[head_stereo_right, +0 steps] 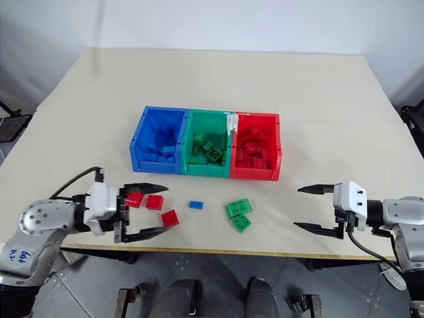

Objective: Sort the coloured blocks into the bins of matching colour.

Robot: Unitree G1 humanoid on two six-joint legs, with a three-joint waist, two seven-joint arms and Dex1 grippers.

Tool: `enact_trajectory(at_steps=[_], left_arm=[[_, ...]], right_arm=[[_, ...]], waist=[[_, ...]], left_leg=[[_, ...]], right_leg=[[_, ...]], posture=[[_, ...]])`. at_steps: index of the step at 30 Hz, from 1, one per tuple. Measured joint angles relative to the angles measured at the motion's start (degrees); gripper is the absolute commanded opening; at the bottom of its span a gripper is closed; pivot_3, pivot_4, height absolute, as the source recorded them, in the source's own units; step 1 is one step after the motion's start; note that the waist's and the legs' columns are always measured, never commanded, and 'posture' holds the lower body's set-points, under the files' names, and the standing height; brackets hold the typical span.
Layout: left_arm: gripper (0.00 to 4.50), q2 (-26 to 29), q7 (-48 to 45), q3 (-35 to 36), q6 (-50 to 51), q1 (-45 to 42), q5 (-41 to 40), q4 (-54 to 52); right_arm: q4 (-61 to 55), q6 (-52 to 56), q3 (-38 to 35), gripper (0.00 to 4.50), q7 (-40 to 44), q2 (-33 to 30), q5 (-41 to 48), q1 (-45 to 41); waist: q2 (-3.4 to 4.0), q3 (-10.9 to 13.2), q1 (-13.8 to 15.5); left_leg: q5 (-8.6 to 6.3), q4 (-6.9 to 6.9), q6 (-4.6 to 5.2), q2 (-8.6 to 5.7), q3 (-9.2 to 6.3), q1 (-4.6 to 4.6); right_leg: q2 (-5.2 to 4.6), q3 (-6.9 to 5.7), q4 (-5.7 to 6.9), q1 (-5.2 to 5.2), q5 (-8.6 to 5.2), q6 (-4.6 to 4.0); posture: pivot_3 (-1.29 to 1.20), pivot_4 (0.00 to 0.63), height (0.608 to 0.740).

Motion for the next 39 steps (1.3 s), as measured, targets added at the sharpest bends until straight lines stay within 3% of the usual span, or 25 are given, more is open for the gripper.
enact_trajectory(at_steps=[9,16,22,25,33,39], left_arm=[[4.49,0.04,0.79,5.83,-3.18,7.85,1.51,4.57],[4.49,0.0,1.33,7.85,-2.89,14.69,0.92,1.67],[4.49,-0.23,2.77,8.19,-2.43,16.33,0.65,-1.01],[4.5,-0.23,3.62,8.56,-2.41,17.34,0.53,-1.95],[4.5,-0.26,3.99,9.62,-2.45,17.86,0.49,-1.94],[4.5,-0.83,4.11,9.62,-2.54,17.18,0.46,-1.82]], right_arm=[[-2.84,10.45,15.48,4.5,0.95,5.16,-5.01,-15.16],[4.88,7.56,23.42,4.5,0.07,11.87,-13.27,-23.55],[9.5,2.65,24.52,4.5,1.05,14.13,-15.26,-25.46],[11.44,1.1,24.54,3.88,1.21,15.41,-15.44,-26.11],[14.93,-2.68,24.54,1.42,1.2,17.56,-16.49,-27.71],[14.93,-2.41,24.04,1.43,0.5,17.7,-16.44,-27.45]], waist=[[0.01,0.02,-0.69],[0.0,0.02,-0.43],[0.0,0.01,-0.88],[0.0,0.01,-0.99],[0.0,0.01,-0.94],[0.0,0.01,-0.92]], left_leg=[[-0.02,0.03,0.0,0.07,0.02,-0.02],[-0.04,0.01,0.0,0.03,-0.1,-0.09],[-0.05,0.01,-0.04,0.09,-0.06,-0.05],[-0.06,0.01,-0.07,0.17,-0.03,-0.03],[-0.1,0.04,-0.23,0.5,0.03,0.01],[-0.1,0.04,-0.25,0.52,0.05,0.02]], right_leg=[[0.05,0.01,-0.04,-0.03,-0.01,-0.03],[0.05,-0.03,-0.08,-0.05,-0.01,-0.03],[0.11,-0.03,-0.08,-0.04,-0.01,-0.03],[0.21,0.0,-0.09,-0.04,-0.01,-0.04],[0.59,0.09,-0.12,-0.04,0.06,-0.22],[0.62,0.11,-0.12,-0.04,0.07,-0.26]], posture=[[0.0,0.15,0.74],[0.0,0.15,0.74],[0.0,0.15,0.74],[0.0,0.15,0.74],[0.0,0.15,0.74],[0.0,0.15,0.74]])
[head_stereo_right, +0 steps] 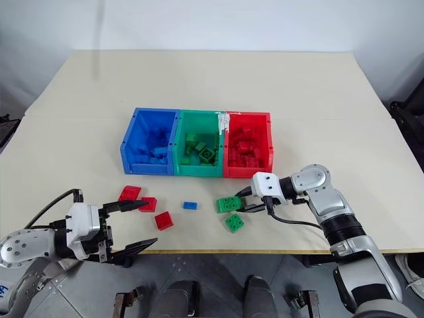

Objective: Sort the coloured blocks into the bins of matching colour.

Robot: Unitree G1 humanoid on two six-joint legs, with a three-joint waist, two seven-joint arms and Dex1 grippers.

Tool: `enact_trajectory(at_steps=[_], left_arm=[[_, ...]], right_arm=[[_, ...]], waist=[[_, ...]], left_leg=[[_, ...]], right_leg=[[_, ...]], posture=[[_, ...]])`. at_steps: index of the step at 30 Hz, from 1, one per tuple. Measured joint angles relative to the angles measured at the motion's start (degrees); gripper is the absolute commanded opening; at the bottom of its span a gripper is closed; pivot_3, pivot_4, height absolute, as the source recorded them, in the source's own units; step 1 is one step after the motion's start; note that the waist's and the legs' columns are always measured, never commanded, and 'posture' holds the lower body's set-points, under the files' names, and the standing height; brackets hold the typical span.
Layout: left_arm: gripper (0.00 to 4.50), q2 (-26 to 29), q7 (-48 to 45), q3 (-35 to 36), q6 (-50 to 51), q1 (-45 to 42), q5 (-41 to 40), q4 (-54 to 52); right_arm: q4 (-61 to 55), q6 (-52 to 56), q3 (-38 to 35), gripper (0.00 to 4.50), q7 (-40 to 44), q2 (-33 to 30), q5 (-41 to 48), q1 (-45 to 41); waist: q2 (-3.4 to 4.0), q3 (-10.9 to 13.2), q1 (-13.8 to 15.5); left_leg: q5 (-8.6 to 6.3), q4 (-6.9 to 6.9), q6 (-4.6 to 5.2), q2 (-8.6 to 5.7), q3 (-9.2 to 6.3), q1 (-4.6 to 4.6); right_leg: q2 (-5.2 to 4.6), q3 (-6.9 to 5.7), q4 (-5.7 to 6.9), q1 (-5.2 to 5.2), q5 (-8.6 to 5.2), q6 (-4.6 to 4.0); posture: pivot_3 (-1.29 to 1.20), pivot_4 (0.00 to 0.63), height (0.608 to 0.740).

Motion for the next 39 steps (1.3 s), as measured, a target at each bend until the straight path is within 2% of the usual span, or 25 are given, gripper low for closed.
enact_trajectory(at_steps=[4,9,11,14,17,19,21,23,28,33,39], left_arm=[[4.5,-2.38,1.35,0.45,0.1,-0.19,-1.39,0.12],[4.5,-3.22,3.01,4.37,0.15,0.73,-2.18,1.49],[4.5,-3.56,3.37,5.7,-0.09,2.13,-2.17,2.25],[4.5,-3.94,3.54,7.58,-0.75,4.36,-2.05,4.41],[4.5,-4.05,4.06,8.63,-1.27,4.91,-1.61,5.39],[4.5,-4.07,4.24,9.11,-1.35,4.96,-1.55,5.43],[4.5,-4.12,4.54,9.23,-1.34,5.18,-1.54,5.33],[4.5,-4.2,4.72,9.34,-1.34,5.74,-1.54,4.7],[4.5,-4.2,5.18,9.34,-1.1,5.78,-1.56,4.34],[4.5,-3.47,4.68,7.23,0.85,3.08,-1.81,4.22],[4.5,-3.53,4.34,0.37,2.23,-3.51,-0.47,4.99]], right_arm=[[-0.62,2.4,-2.97,1.43,-0.25,-0.37,3.42,1.93],[-9.67,17.8,-10.53,1.43,-1.82,-0.68,15.06,1.38],[-11.89,23.75,-11.64,1.43,-4.61,0.2,17.13,-0.65],[-11.89,30.46,-11.23,1.43,-12.28,5.99,16.94,-7.7],[-7.58,30.5,-8.76,1.43,-18.0,10.56,12.68,-14.92],[-5.24,29.93,-7.79,1.43,-19.39,11.96,11.05,-16.5],[-1.57,28.82,-6.88,2.15,-21.04,13.3,8.91,-17.84],[2.33,27.27,-6.81,2.68,-22.63,14.84,7.1,-19.21],[4.26,23.52,-7.38,4.43,-21.93,15.16,6.31,-19.99],[-4.24,21.19,-12.0,4.47,-12.61,9.66,12.86,-11.59],[-15.52,16.32,-17.55,4.47,-2.37,-3.19,16.85,5.06]], waist=[[0.0,0.0,0.18],[0.02,0.01,-0.02],[0.02,0.01,-0.21],[0.02,0.01,-0.97],[0.0,0.0,-1.13],[-0.04,-0.03,-0.93],[-0.05,-0.03,-1.0],[-0.05,-0.03,-1.34],[-0.05,-0.03,-1.47],[-0.06,-0.03,-0.33],[-0.06,-0.04,0.33]], left_leg=[[0.0,0.0,0.0,0.0,0.0,-0.02],[-0.03,-0.01,-0.05,0.07,0.01,-0.02],[-0.05,-0.01,-0.07,0.09,0.04,-0.02],[-0.04,-0.02,-0.1,0.11,0.17,-0.08],[-0.05,-0.02,-0.1,0.09,0.47,-0.25],[-0.08,-0.02,-0.06,0.09,0.52,-0.26],[-0.12,-0.02,0.0,0.07,0.65,-0.26],[-0.13,-0.03,0.0,0.09,0.71,-0.26],[-0.14,-0.07,-0.02,0.14,0.84,-0.25],[-0.23,0.02,0.08,0.11,0.84,-0.26],[-0.26,0.04,0.08,0.13,0.92,-0.23]], right_leg=[[-0.01,0.0,-0.01,-0.01,0.0,0.0],[0.04,0.0,-0.02,-0.03,0.0,-0.03],[0.06,0.02,-0.01,-0.07,-0.01,-0.06],[0.06,0.18,0.31,-0.42,-0.04,-0.16],[0.04,0.38,0.66,-0.88,-0.06,-0.2],[0.03,0.38,0.66,-0.89,-0.06,-0.21],[0.0,0.44,0.65,-0.92,-0.06,-0.21],[0.0,0.5,0.67,-0.99,-0.06,-0.21],[0.02,0.49,0.71,-1.09,-0.06,-0.21],[0.0,0.49,0.69,-1.02,-0.05,-0.2],[0.01,0.49,0.6,-0.98,-0.04,-0.17]], posture=[[0.0,0.15,0.74],[0.0,0.15,0.74],[0.0,0.15,0.74],[0.0,0.15,0.74],[0.0,0.15,0.74],[0.0,0.15,0.74],[0.0,0.15,0.74],[0.0,0.15,0.74],[0.0,0.15,0.74],[0.0,0.15,0.74],[0.0,0.15,0.74]])
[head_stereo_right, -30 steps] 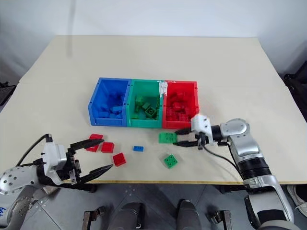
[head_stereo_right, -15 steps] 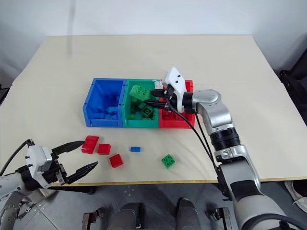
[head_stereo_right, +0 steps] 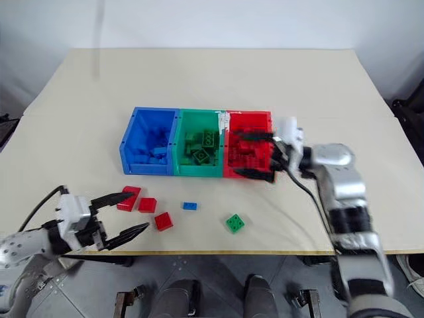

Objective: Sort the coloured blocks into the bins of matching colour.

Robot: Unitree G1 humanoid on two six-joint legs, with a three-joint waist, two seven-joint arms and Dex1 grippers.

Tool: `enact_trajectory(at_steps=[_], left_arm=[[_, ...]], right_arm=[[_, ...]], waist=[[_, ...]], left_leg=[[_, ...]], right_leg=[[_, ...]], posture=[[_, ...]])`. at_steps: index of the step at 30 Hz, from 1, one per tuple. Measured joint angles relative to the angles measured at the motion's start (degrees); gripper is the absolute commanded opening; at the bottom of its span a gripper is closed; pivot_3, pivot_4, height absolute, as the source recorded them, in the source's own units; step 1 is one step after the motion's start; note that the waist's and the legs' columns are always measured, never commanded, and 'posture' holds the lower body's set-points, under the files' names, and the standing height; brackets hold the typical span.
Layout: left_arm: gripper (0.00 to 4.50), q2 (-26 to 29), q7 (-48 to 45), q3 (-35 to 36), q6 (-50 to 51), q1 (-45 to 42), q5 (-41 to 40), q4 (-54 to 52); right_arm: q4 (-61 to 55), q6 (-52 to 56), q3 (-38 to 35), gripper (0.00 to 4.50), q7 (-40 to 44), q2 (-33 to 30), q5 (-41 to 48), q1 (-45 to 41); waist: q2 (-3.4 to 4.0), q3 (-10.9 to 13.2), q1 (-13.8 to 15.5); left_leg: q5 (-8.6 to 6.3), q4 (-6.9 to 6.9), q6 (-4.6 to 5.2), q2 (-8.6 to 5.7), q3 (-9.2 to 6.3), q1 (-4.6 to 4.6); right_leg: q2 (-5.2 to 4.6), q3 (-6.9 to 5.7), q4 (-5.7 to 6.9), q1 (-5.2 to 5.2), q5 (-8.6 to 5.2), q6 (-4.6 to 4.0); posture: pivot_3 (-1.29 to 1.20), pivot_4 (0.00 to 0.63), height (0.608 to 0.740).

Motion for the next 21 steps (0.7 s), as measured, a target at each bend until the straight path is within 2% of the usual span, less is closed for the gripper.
enact_trajectory(at_steps=[3,5,8,12,18,21], left_arm=[[4.5,-0.42,-0.53,-4.54,0.19,-4.47,1.01,1.22],[4.5,-1.42,-0.77,-7.56,0.35,-7.67,1.74,1.97],[4.5,-2.0,-1.14,-10.11,-0.07,-9.82,2.53,1.94],[4.5,-0.75,-4.17,-10.56,-3.07,-8.61,3.15,1.71],[4.5,0.74,-6.53,-6.67,-8.76,-6.63,3.5,3.98],[4.5,2.65,-7.96,-4.27,-8.99,-2.15,3.02,3.78]], right_arm=[[-2.43,-2.93,-2.74,4.47,3.37,-6.39,0.02,8.94],[0.27,-6.68,-4.26,4.47,5.68,-10.1,-0.87,14.53],[5.48,-11.9,-4.57,4.47,7.48,-11.87,-2.61,16.86],[6.09,-13.17,-1.73,4.47,7.96,-10.31,-2.6,14.17],[2.06,-10.64,10.59,4.47,8.11,-6.01,-5.76,6.57],[1.5,-8.59,17.42,4.47,8.12,-1.75,-7.76,0.77]], waist=[[0.01,0.0,-0.09],[0.0,0.0,0.03],[0.0,0.0,-0.62],[0.0,0.0,-1.93],[0.0,0.0,-1.19],[0.01,0.0,-1.45]], left_leg=[[0.0,-0.02,0.0,0.01,0.08,0.11],[0.0,0.05,0.01,0.01,0.1,0.12],[0.0,0.09,0.01,0.06,0.27,0.22],[0.03,0.06,-0.06,0.17,0.33,0.35],[0.03,0.14,-0.05,0.12,0.22,0.29],[0.01,0.1,-0.05,0.13,0.19,0.26]], right_leg=[[0.0,0.03,-0.02,0.05,0.0,0.01],[0.0,0.04,-0.04,0.13,0.02,0.04],[0.0,0.12,-0.02,0.14,0.04,0.08],[0.05,0.13,0.05,0.14,0.03,0.02],[0.03,0.13,0.06,0.14,0.04,0.02],[0.03,0.12,0.06,0.09,0.05,0.01]], posture=[[0.0,0.15,0.74],[0.0,0.15,0.74],[0.0,0.15,0.74],[0.0,0.15,0.74],[0.0,0.15,0.74],[0.0,0.15,0.74]])
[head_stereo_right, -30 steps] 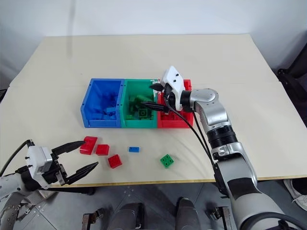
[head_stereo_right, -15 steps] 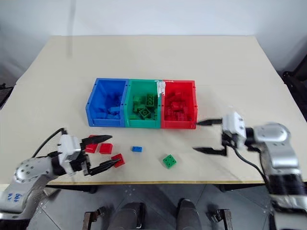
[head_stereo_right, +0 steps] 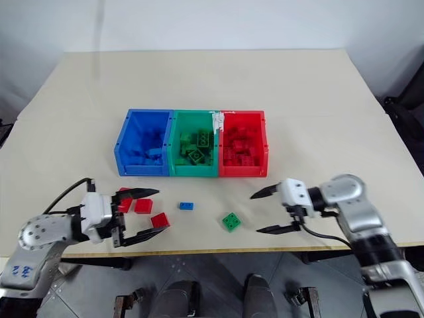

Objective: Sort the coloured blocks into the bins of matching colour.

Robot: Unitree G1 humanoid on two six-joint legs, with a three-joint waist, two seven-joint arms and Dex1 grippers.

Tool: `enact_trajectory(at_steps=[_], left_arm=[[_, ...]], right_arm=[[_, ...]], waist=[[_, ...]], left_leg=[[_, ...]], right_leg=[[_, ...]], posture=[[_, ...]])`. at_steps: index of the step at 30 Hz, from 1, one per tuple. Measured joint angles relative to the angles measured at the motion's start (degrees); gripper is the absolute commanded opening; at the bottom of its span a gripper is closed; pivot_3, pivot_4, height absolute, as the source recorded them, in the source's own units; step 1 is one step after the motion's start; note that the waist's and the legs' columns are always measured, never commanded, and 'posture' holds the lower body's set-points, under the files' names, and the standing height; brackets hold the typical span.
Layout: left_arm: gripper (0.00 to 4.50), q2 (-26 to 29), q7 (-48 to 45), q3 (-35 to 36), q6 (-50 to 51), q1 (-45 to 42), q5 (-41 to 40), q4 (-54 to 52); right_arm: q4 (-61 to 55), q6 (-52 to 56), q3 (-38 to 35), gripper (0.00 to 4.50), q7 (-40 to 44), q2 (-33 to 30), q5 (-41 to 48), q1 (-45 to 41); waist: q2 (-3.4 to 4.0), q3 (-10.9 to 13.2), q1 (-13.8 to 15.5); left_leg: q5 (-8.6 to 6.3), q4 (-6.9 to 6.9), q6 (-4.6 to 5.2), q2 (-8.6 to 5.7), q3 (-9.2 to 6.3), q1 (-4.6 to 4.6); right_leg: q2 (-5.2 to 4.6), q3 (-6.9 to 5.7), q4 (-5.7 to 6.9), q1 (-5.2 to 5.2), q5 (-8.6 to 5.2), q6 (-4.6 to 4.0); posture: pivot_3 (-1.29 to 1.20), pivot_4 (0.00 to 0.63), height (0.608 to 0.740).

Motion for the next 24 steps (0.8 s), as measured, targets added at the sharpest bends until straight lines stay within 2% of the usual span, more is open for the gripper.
enact_trajectory(at_steps=[4,7,14,19,21,24], left_arm=[[4.5,0.26,-0.71,1.12,0.04,4.69,-0.3,-0.75],[4.5,0.11,0.27,2.13,0.27,6.89,-0.31,-2.94],[4.5,-0.08,2.32,2.88,1.32,8.82,-0.4,-6.36],[4.5,-2.41,5.27,5.01,1.35,9.64,-1.16,-6.73],[4.5,-5.05,8.94,7.03,1.81,8.81,-2.17,-6.96],[4.5,-7.04,13.54,10.81,2.98,8.18,-3.96,-7.92]], right_arm=[[1.66,-1.64,6.14,4.47,0.17,0.9,-2.44,-2.7],[6.2,-4.77,9.3,3.89,0.39,2.15,-3.61,-4.85],[8.86,-6.76,11.18,1.49,0.55,2.16,-2.08,-6.51],[8.5,-4.3,8.4,1.48,0.27,2.2,1.48,-6.71],[6.54,1.45,4.64,1.48,-1.72,4.85,5.36,-8.48],[5.61,7.09,-0.42,1.48,-9.43,10.83,7.67,-14.71]], waist=[[-0.01,0.0,0.76],[-0.03,-0.01,1.07],[-0.02,-0.01,1.17],[-0.02,-0.01,1.13],[-0.02,-0.01,0.82],[-0.02,-0.01,0.4]], left_leg=[[-0.03,0.02,0.03,-0.05,-0.08,-0.11],[-0.04,0.03,0.03,-0.04,-0.07,-0.1],[-0.04,0.03,0.02,-0.03,-0.06,-0.09],[-0.03,0.02,0.02,-0.01,-0.06,-0.09],[-0.02,0.02,-0.02,0.05,-0.05,-0.08],[0.0,0.02,-0.09,0.06,-0.09,-0.08]], right_leg=[[0.0,-0.04,-0.07,-0.02,0.0,0.0],[0.0,-0.04,-0.08,-0.01,0.0,0.0],[0.01,-0.04,-0.04,-0.01,0.0,-0.01],[0.01,-0.04,-0.05,-0.01,0.0,-0.01],[0.04,-0.04,-0.01,-0.04,0.01,-0.03],[0.05,-0.06,0.09,-0.08,0.02,-0.05]], posture=[[0.0,0.15,0.74],[0.0,0.15,0.74],[0.0,0.15,0.74],[0.0,0.15,0.74],[0.0,0.15,0.74],[0.0,0.15,0.74]])
